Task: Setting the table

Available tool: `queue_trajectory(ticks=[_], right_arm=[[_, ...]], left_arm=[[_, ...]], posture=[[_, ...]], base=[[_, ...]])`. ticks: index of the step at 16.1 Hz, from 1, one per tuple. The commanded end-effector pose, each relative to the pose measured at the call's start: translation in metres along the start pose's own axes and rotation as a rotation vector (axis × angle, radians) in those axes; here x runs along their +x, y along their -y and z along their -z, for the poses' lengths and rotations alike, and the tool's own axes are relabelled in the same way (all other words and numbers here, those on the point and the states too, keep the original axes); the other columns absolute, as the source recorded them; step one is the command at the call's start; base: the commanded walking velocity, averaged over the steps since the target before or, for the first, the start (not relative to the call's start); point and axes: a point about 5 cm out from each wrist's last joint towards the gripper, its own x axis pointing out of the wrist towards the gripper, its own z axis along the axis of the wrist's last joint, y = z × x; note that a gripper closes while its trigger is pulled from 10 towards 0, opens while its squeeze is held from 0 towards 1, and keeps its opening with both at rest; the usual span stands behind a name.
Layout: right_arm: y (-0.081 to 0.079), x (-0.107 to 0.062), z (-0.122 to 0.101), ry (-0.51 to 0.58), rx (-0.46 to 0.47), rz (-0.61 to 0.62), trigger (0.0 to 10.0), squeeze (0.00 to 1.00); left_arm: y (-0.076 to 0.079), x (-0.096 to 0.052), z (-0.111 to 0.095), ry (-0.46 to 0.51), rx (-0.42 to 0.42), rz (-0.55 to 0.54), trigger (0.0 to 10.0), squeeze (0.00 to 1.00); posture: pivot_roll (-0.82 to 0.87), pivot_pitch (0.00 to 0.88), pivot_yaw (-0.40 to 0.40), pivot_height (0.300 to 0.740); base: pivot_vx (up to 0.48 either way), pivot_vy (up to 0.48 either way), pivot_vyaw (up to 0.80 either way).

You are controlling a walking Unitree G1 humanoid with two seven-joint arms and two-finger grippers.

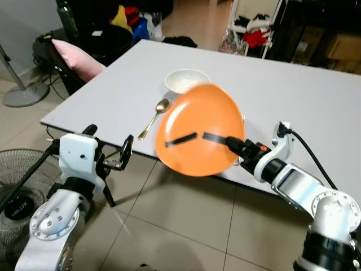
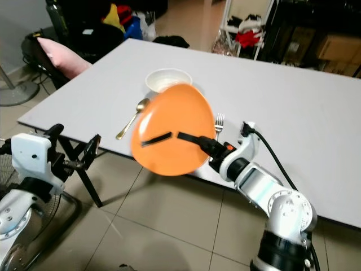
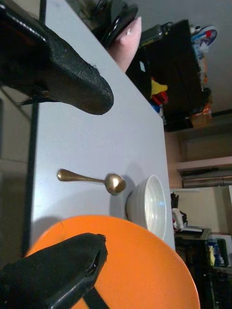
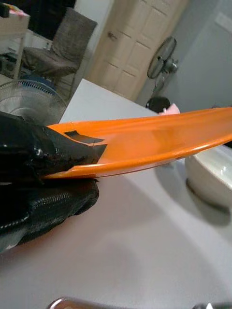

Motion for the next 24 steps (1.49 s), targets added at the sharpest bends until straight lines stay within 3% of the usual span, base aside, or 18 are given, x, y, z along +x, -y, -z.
queue_trajectory(ticks=[1, 5, 6, 8, 11, 14, 21, 24], right_arm=[[-0.015, 0.002, -0.006, 0.011, -0.004, -0.075, 10.0, 0.0], [-0.002, 0.009, -0.002, -0.003, 0.194, -0.017, 10.0, 0.0], [0.003, 0.014, -0.002, 0.002, 0.242, 0.018, 10.0, 0.0], [0.005, 0.019, -0.004, 0.011, 0.275, 0.041, 10.0, 0.0], [0.003, 0.041, -0.008, 0.001, 0.347, 0.075, 10.0, 0.0], [0.004, 0.062, -0.01, -0.017, 0.399, 0.145, 10.0, 0.0], [0.004, 0.083, -0.011, -0.033, 0.481, 0.181, 10.0, 0.0], [0.002, 0.095, -0.009, -0.032, 0.503, 0.193, 10.0, 0.0]], left_arm=[[0.0, -0.001, -0.004, 0.014, 0.001, 0.013, 10.0, 0.0], [0.007, -0.004, -0.005, 0.004, -0.06, 0.084, 10.0, 0.0], [0.015, -0.005, -0.006, -0.002, -0.069, 0.162, 10.0, 0.0], [0.023, -0.007, -0.007, -0.005, -0.09, 0.245, 10.0, 0.0], [0.032, -0.008, -0.007, -0.023, -0.102, 0.331, 10.0, 0.0], [0.034, -0.008, -0.007, -0.032, -0.105, 0.362, 10.0, 0.0], [0.045, -0.018, -0.003, -0.095, -0.121, 0.47, 10.0, 0.0], [0.044, -0.015, -0.004, -0.091, -0.112, 0.45, 10.0, 0.0]], posture=[[-0.08, 0.0, 0.011, 0.74], [-0.07, 0.0, 0.014, 0.74], [-0.07, 0.0, 0.02, 0.74], [-0.07, 0.0, 0.025, 0.74], [-0.08, 0.0, 0.032, 0.74], [-0.07, 0.0, 0.032, 0.74], [-0.05, 0.0, 0.03, 0.74], [-0.05, 0.0, 0.032, 0.74]], base=[[0.0, 0.0, 0.0], [0.0, 0.0, 0.0], [0.0, 0.0, 0.0], [0.0, 0.0, 0.0], [0.0, 0.0, 0.0], [0.0, 0.0, 0.0], [0.0, 0.0, 0.0], [0.0, 0.0, 0.0]])
